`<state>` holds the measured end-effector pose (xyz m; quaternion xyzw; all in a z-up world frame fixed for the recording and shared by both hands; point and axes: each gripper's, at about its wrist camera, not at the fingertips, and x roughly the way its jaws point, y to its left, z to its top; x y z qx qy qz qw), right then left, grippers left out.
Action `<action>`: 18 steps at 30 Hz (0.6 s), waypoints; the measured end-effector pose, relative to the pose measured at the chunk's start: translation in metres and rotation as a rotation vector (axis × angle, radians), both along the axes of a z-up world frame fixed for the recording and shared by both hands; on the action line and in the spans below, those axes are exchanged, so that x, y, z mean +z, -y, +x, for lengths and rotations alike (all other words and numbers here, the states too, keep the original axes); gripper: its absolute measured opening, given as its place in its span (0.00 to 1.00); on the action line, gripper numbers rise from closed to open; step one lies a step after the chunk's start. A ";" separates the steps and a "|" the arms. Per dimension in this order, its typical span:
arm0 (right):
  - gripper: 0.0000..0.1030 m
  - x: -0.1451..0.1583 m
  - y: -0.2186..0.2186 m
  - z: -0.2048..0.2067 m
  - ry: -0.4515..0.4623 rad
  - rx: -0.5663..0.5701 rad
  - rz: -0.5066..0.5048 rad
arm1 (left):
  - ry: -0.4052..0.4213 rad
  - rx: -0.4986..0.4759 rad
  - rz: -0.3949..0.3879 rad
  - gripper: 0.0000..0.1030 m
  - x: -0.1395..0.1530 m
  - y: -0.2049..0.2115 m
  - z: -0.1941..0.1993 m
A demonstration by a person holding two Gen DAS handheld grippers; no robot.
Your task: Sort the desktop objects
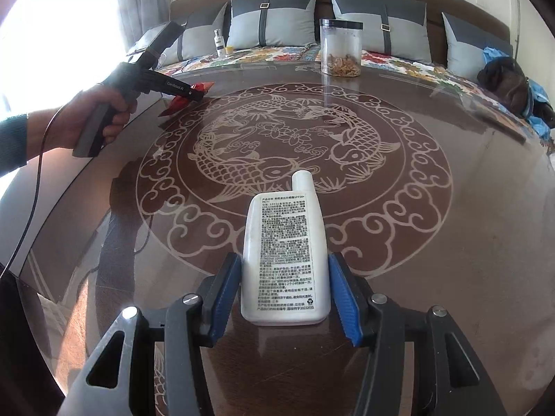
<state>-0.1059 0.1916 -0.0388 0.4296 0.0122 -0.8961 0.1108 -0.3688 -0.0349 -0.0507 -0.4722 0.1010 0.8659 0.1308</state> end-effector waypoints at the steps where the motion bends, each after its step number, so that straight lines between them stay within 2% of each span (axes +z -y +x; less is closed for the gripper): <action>1: 0.52 0.000 0.000 0.000 0.000 0.000 0.000 | 0.009 0.030 0.032 0.20 -0.001 0.002 0.014; 3: 0.52 0.000 0.000 0.000 0.000 -0.001 0.002 | 0.014 0.084 0.046 0.20 -0.002 0.004 0.055; 7: 0.51 0.000 0.005 0.000 -0.004 0.000 0.033 | 0.008 0.118 0.029 0.20 -0.004 0.003 0.157; 10: 0.51 0.000 0.015 0.008 -0.005 0.032 0.046 | -0.022 0.149 0.052 0.20 -0.006 0.011 0.217; 12: 0.51 0.000 0.023 0.016 -0.001 0.054 0.030 | -0.026 0.183 0.081 0.20 -0.006 0.017 0.236; 15: 0.52 -0.002 0.030 0.021 -0.010 0.041 0.034 | -0.008 0.234 0.163 0.21 -0.006 0.025 0.241; 17: 0.52 -0.003 0.034 0.021 -0.013 0.039 0.062 | -0.028 0.219 0.183 0.22 -0.008 0.029 0.244; 18: 0.56 -0.004 0.036 0.022 -0.012 0.045 0.067 | -0.038 0.202 0.174 0.23 -0.009 0.028 0.247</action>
